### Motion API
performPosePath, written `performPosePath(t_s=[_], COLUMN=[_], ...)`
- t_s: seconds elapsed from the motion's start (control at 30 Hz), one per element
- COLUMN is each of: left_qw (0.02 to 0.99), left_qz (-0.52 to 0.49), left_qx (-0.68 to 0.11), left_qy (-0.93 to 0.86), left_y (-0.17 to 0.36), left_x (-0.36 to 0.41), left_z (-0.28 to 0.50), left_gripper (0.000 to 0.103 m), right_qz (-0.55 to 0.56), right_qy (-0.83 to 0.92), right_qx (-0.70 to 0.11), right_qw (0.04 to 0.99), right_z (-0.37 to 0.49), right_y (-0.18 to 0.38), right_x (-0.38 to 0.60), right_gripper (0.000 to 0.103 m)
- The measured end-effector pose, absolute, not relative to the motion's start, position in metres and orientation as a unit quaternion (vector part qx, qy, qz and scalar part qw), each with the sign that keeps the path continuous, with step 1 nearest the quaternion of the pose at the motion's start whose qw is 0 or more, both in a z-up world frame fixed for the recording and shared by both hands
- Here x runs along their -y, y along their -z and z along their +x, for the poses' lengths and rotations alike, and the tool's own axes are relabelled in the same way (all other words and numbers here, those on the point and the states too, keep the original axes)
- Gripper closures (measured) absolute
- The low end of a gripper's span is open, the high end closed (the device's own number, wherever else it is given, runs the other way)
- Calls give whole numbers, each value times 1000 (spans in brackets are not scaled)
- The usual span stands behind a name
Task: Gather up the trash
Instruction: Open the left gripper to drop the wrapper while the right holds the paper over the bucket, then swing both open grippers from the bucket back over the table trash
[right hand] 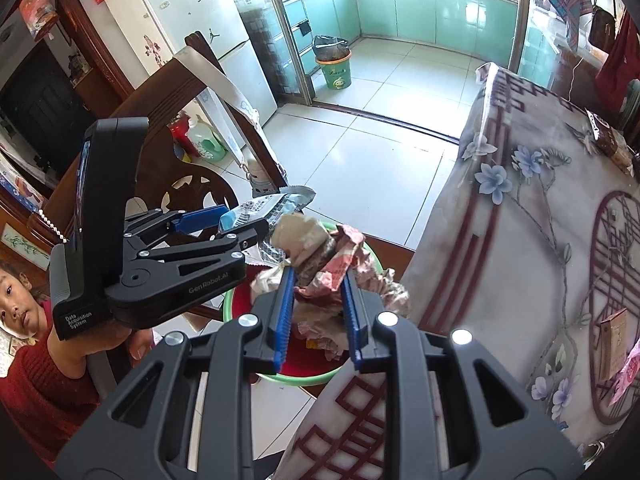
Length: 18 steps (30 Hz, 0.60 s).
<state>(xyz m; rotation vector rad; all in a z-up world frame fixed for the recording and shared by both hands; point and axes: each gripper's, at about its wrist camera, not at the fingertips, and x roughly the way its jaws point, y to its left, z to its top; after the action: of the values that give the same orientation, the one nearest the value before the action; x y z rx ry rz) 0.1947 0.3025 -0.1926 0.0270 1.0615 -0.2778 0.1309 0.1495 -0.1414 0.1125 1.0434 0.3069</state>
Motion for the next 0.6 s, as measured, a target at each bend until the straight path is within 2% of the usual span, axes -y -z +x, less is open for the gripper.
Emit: performPosePath(t_s=[0.17, 0.23, 0.3, 0.33, 0.37, 0.4, 0.6], left_qw=[854, 855, 856, 857, 858, 860, 862], left_qz=[15, 15, 12, 10, 9, 9, 9], left_qx=[-503, -503, -501, -501, -501, -498, -494], left_qy=[129, 126, 122, 119, 116, 113, 116], left_y=[192, 193, 193, 193, 193, 192, 188], left_x=[-303, -303, -306, -307, -308, -309, -308], left_z=[198, 199, 201, 202, 204, 204, 203], left_gripper=[56, 51, 49, 44, 34, 31, 31], right_qz=[51, 54, 58, 63, 67, 70, 71], right_qy=[-151, -152, -151, -147, -144, -141, -127], right_qx=[-492, -491, -492, -492, -490, -488, -486], right_qw=[856, 856, 855, 856, 857, 859, 862], right_z=[133, 135, 135, 136, 136, 135, 125], right_y=[140, 141, 143, 143, 143, 143, 140], right_x=[-151, -151, -150, -148, -147, -144, -128], right_gripper=[80, 78, 66, 56, 52, 52, 52])
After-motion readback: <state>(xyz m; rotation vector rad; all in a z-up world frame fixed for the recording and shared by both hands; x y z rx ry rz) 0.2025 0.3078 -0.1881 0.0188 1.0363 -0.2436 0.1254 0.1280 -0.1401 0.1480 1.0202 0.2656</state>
